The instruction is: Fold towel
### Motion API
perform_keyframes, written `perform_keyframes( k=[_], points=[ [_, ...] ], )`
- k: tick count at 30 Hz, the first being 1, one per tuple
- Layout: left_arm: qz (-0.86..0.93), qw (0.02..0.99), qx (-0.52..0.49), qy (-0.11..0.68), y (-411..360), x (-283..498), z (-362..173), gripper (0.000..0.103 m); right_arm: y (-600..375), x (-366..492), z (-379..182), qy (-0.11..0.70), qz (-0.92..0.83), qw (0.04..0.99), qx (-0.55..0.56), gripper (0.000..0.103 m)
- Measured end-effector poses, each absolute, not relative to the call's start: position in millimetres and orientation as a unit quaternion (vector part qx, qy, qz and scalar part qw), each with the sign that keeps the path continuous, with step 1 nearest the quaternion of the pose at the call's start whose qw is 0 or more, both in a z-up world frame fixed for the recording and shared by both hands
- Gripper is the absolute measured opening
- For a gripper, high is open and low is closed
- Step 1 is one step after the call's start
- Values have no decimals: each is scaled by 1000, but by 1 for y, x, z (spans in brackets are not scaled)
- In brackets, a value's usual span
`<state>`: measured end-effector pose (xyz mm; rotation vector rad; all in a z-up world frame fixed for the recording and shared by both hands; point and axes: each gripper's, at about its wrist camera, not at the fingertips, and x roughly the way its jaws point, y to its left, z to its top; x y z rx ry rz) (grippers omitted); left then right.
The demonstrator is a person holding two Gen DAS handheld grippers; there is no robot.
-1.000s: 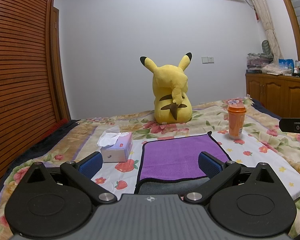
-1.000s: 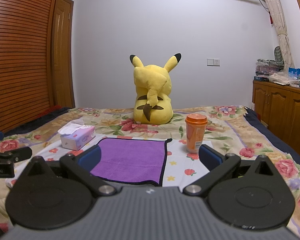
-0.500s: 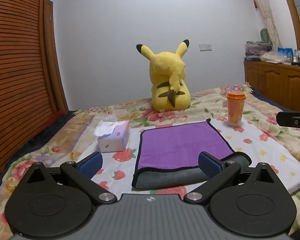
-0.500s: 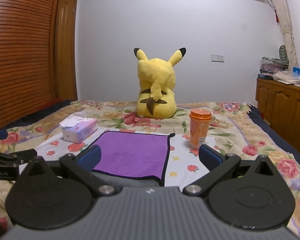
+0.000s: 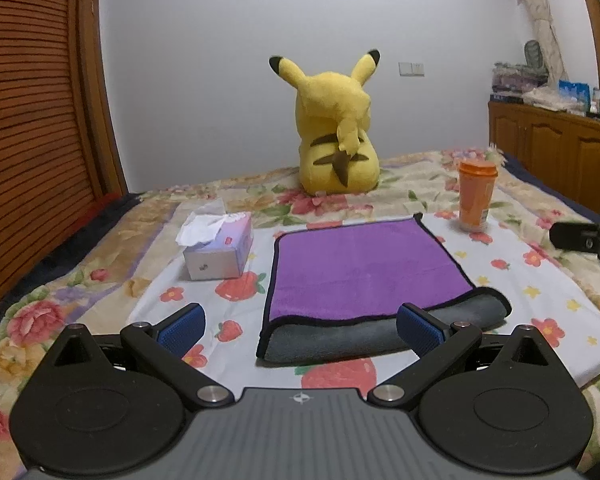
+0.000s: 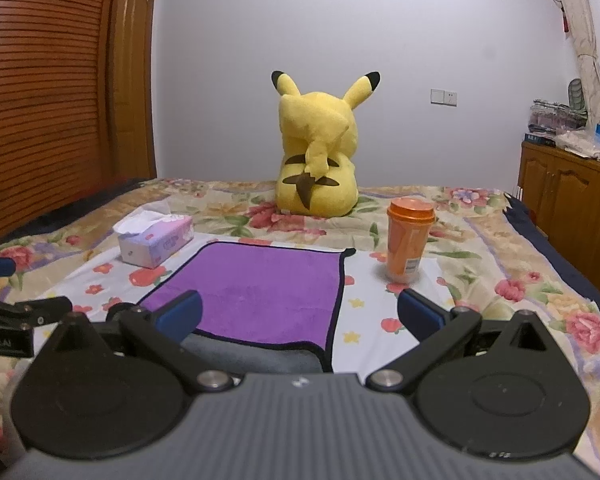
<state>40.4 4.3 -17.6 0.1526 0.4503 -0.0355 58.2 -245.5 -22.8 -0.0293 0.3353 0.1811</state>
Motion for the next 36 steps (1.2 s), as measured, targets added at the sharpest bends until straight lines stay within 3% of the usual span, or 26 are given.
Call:
perform_keyframes(
  k=[36],
  points=[
    [-35,959,108,260,8,117,-43,103,-238,127,-40,206,123,970,-29,103]
  ],
)
